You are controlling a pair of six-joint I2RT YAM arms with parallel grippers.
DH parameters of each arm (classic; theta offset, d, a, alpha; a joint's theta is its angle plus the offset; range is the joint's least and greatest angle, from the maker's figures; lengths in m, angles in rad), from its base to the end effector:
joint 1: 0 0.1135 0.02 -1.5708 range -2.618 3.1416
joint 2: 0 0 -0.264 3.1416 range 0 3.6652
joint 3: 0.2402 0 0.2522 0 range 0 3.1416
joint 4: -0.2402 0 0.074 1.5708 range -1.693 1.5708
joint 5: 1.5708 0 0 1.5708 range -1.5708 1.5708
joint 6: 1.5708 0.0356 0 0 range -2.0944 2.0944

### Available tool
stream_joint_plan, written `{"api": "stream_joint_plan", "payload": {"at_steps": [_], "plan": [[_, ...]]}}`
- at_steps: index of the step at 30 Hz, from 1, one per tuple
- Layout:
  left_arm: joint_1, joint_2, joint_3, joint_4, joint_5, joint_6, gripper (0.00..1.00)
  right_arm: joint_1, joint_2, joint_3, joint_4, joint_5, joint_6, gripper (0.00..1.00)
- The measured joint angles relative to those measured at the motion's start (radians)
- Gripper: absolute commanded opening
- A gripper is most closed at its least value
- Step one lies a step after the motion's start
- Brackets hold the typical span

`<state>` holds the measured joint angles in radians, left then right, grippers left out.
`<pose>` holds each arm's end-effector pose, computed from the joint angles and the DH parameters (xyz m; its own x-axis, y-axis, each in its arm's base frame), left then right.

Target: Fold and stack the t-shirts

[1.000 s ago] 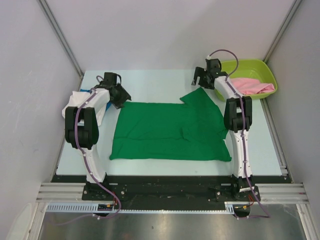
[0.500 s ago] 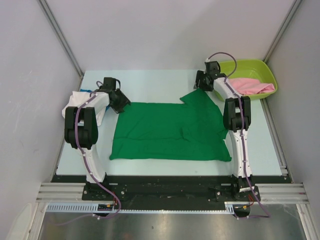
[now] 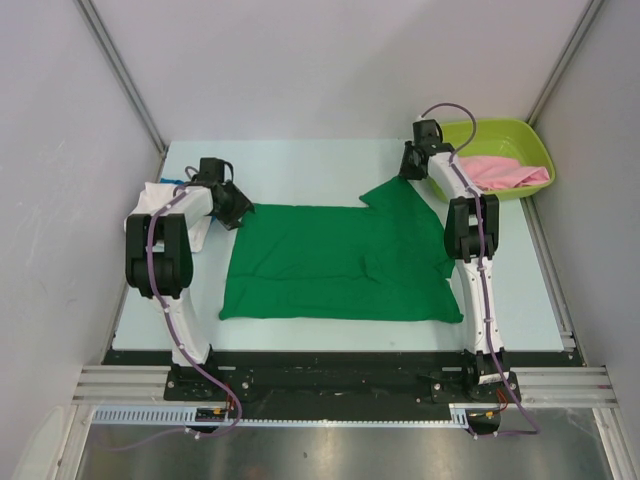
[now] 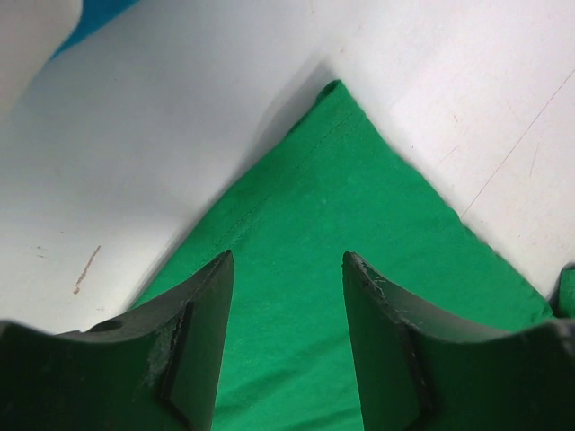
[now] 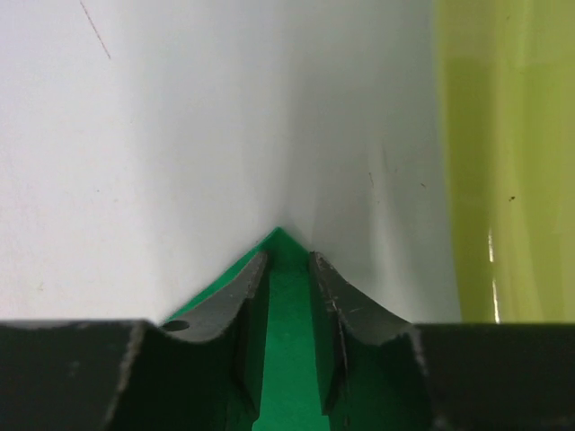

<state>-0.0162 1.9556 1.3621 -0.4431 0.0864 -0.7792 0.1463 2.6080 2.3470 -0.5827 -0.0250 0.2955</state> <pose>0.4114 -0.0097 0.1767 -0.6545 -0.6896 -0.3101 -0.5620 0.7180 -0.4106 0.5660 0.0843 0.1607 -0.7543 0.1831 -0.6305 0.0601 0.9755 0.2114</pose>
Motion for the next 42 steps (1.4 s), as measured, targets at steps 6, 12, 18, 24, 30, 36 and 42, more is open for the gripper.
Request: {"api": "stream_joint_plan", "payload": {"at_steps": [6,12,18,24,30,36,42], "plan": [[0.008,-0.002,0.000,0.000,0.002,0.002,0.57,0.002,0.003,0.004,-0.009,0.021,0.004,0.35],[0.008,-0.002,-0.004,0.003,0.014,0.002,0.57,0.030,0.003,0.012,-0.001,0.068,-0.004,0.67],[0.008,-0.002,-0.008,0.009,0.025,0.002,0.57,0.048,0.003,0.013,-0.003,0.106,-0.024,0.68],[0.008,-0.002,-0.008,0.011,0.031,0.002,0.57,0.051,0.003,0.013,-0.005,0.124,-0.028,0.67],[0.008,-0.002,-0.012,0.015,0.034,0.002,0.57,0.058,0.019,0.040,-0.029,0.147,-0.029,0.51],[0.008,-0.002,-0.025,0.015,0.041,0.002,0.57,0.061,0.030,0.056,-0.044,0.178,-0.033,0.31],[0.029,-0.002,-0.027,0.015,0.050,0.002,0.57,0.067,0.033,0.060,-0.049,0.205,-0.037,0.00]]}}
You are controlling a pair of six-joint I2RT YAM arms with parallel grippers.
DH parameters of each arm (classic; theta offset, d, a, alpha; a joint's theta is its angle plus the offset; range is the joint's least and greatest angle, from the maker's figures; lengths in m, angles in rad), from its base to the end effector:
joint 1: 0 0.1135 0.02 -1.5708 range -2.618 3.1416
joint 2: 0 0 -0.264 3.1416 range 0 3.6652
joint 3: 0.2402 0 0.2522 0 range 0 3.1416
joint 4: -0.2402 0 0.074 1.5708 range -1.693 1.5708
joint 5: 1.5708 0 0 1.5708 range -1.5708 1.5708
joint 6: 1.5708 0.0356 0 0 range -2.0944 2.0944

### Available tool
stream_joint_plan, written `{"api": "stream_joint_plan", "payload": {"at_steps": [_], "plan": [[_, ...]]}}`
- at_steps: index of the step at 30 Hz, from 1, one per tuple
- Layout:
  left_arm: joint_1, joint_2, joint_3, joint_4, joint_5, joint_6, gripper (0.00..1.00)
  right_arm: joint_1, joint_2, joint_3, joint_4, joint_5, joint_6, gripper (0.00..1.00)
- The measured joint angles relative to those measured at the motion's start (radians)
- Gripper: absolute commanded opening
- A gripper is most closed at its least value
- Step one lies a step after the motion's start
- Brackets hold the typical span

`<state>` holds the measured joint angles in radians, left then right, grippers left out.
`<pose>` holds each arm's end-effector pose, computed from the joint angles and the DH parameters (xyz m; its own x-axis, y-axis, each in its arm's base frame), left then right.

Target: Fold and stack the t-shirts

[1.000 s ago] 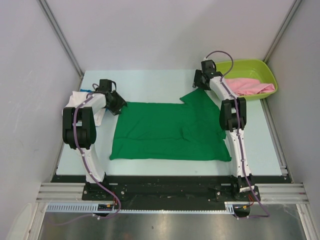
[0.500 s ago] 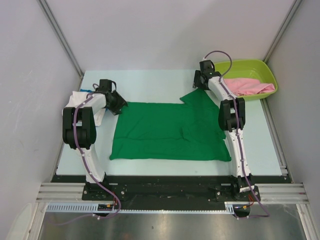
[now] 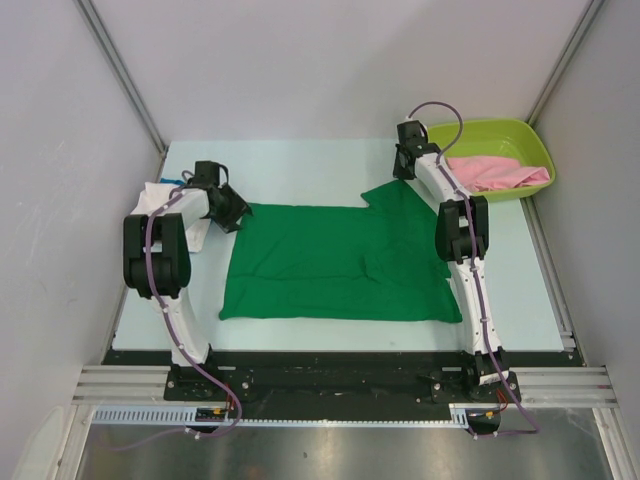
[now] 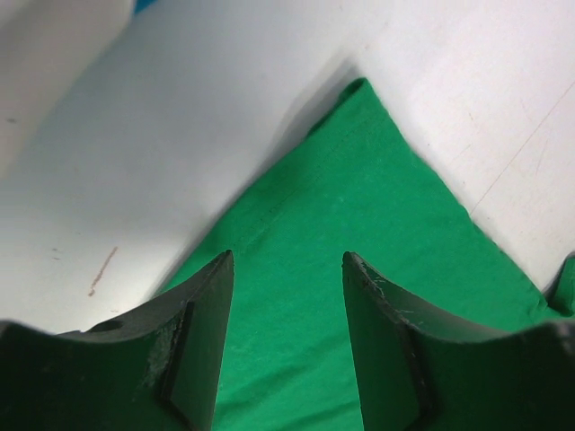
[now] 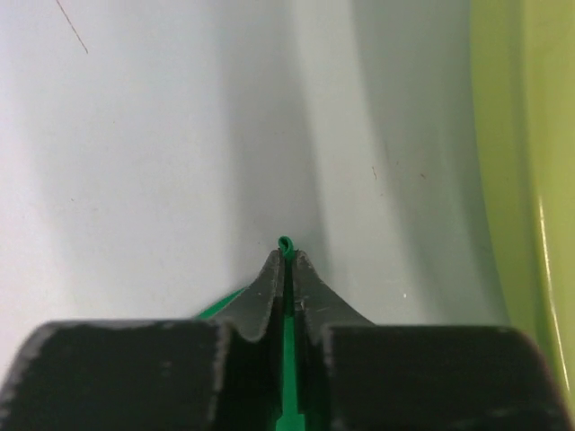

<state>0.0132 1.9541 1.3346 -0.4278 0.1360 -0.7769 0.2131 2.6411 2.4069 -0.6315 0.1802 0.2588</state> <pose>0.4077 0.0006 0.1703 -0.6559 -0.7033 -0.2742 -0.5681 0.6991 -0.4342 0.5628 0.1153 0.1587 -0.7437 0.0967 -0.6615 0.0991 0.9945 0.0339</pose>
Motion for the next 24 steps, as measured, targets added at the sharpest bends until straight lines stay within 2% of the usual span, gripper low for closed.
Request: {"api": "stream_joint_plan", "payload": {"at_steps": [12,19,24], "plan": [[0.020,0.000,0.038,-0.003,-0.001,0.019,0.61,0.008,-0.010,-0.024,0.016,0.023,0.002,0.00],[0.019,0.055,0.227,-0.016,-0.008,0.046,0.57,0.023,-0.047,-0.085,0.029,0.016,0.002,0.00],[0.006,0.142,0.356,-0.081,-0.064,0.103,0.56,0.037,-0.073,-0.123,0.027,0.002,0.002,0.00]]}}
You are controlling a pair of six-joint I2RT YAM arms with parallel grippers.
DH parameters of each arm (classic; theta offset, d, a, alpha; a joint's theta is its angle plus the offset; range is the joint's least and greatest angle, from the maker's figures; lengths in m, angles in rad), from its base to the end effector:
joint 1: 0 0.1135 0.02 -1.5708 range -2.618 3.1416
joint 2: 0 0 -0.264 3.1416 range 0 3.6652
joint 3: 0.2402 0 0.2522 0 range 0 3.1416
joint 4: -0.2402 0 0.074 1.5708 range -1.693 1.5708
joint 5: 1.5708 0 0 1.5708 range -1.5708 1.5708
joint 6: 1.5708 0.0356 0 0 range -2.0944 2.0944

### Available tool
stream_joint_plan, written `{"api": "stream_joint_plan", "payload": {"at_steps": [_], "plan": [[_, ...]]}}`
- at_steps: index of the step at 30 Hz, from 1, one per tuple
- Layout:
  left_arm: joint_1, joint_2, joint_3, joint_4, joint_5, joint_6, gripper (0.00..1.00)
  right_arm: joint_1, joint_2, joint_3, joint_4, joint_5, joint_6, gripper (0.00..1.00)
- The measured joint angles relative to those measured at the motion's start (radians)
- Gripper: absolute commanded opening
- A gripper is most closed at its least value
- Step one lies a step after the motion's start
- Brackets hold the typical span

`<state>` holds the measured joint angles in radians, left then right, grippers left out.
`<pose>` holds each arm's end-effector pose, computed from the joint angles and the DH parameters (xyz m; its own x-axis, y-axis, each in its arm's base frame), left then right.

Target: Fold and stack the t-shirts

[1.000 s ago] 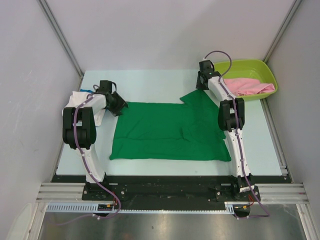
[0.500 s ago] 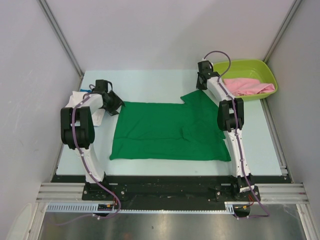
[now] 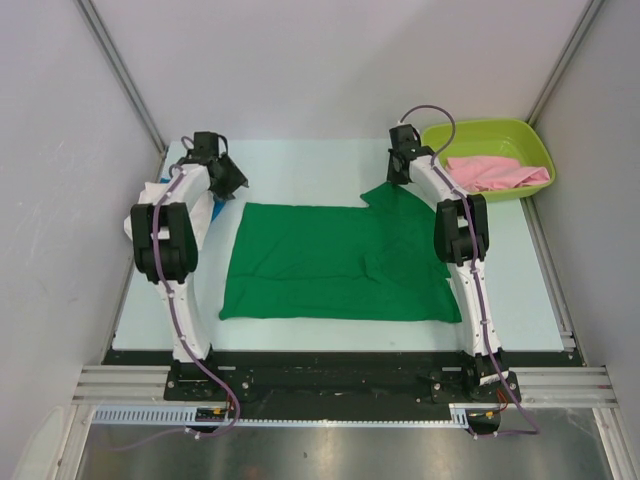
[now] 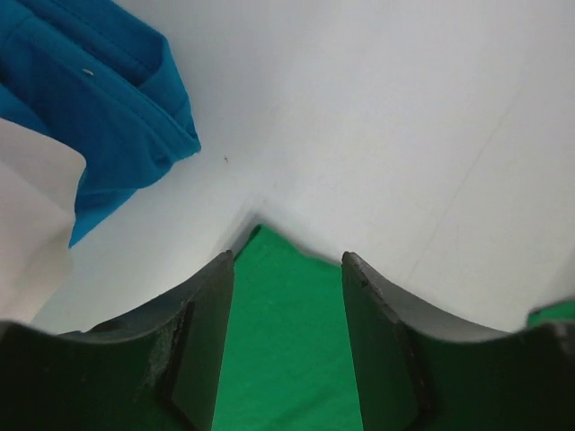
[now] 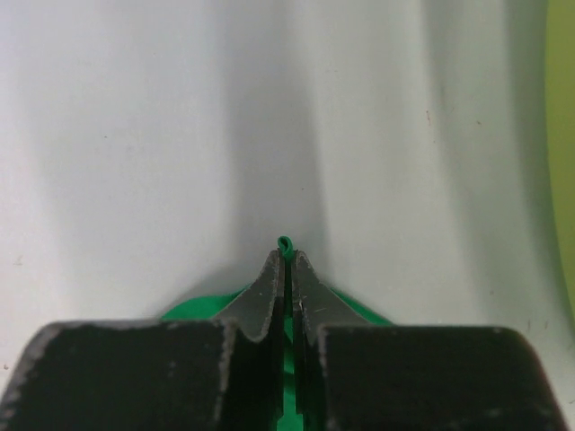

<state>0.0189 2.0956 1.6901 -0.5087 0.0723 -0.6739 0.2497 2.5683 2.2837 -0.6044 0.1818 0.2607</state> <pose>0.4678 0.0063 0.2137 -0.6346 -0.6345 -0.4413 -0.4745 0.7705 -0.4256 0.5466 0.1327 0.1609 -0.7611 0.0675 -0.6451 0.0658 0.9975 0.0268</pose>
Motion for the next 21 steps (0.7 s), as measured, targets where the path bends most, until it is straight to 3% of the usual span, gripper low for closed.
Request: {"api": "stream_joint_plan", "payload": {"at_steps": [21], "plan": [[-0.071,0.105,0.021,-0.085,-0.099,0.091,0.55,0.006,-0.045,-0.080,0.027,-0.040,0.000,0.00]]}}
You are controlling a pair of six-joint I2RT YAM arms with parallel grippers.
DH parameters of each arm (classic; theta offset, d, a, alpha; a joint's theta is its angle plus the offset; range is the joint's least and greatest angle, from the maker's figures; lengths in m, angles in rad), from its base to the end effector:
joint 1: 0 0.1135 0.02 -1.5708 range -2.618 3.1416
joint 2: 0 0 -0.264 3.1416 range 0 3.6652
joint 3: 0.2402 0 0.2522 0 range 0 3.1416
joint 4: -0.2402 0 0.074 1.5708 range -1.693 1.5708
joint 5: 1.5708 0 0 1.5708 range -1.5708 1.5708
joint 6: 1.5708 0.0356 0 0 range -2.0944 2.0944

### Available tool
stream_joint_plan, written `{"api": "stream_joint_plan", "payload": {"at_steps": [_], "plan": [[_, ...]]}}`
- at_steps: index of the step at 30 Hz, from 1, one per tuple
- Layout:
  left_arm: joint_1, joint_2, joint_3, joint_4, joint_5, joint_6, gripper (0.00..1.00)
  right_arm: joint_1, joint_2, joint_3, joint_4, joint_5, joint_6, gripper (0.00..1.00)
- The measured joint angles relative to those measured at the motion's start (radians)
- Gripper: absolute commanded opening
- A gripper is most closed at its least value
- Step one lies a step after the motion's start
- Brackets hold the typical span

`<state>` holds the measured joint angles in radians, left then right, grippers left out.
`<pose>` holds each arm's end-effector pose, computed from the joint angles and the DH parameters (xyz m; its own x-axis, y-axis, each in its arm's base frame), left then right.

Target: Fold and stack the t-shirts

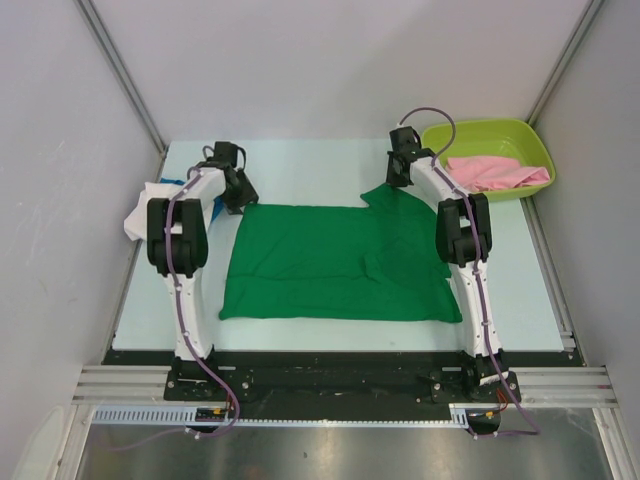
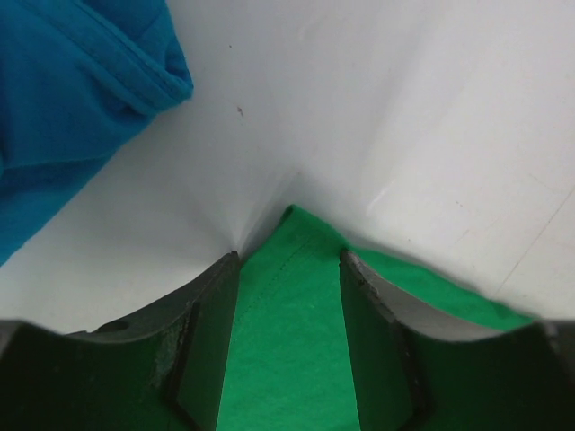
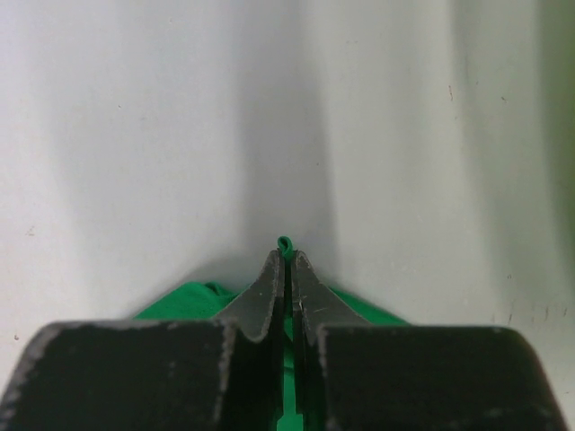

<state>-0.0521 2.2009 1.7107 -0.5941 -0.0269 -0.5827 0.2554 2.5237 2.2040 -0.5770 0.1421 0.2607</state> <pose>0.4706 -0.0236 0.1675 -0.7588 -0.5112 -0.4035 -0.4528 0.8594 -0.2374 0.5381 0.1353 0.1611 -0.7728 0.0619 -0.6316 0.0359 0.9979 0.0540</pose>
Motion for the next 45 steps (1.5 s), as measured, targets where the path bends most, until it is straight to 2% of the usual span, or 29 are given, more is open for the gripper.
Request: {"api": "stream_joint_plan", "payload": {"at_steps": [7,21,23,35,45], "plan": [[0.000,0.031,0.043,-0.006,-0.024,0.008,0.53,0.000,-0.010,-0.020,0.013,-0.002,0.000,0.00],[-0.002,0.048,0.053,0.008,-0.029,0.019,0.16,0.000,-0.043,-0.077,0.027,-0.018,0.002,0.00],[-0.002,0.045,0.043,0.023,-0.024,0.019,0.00,0.000,-0.054,-0.094,0.029,-0.021,0.005,0.00],[-0.006,-0.028,-0.076,0.089,0.013,0.025,0.00,-0.002,-0.102,-0.169,0.040,-0.023,0.019,0.00],[-0.006,-0.226,-0.216,0.079,0.015,0.025,0.00,-0.023,-0.349,-0.485,0.038,0.005,0.023,0.00]]}}
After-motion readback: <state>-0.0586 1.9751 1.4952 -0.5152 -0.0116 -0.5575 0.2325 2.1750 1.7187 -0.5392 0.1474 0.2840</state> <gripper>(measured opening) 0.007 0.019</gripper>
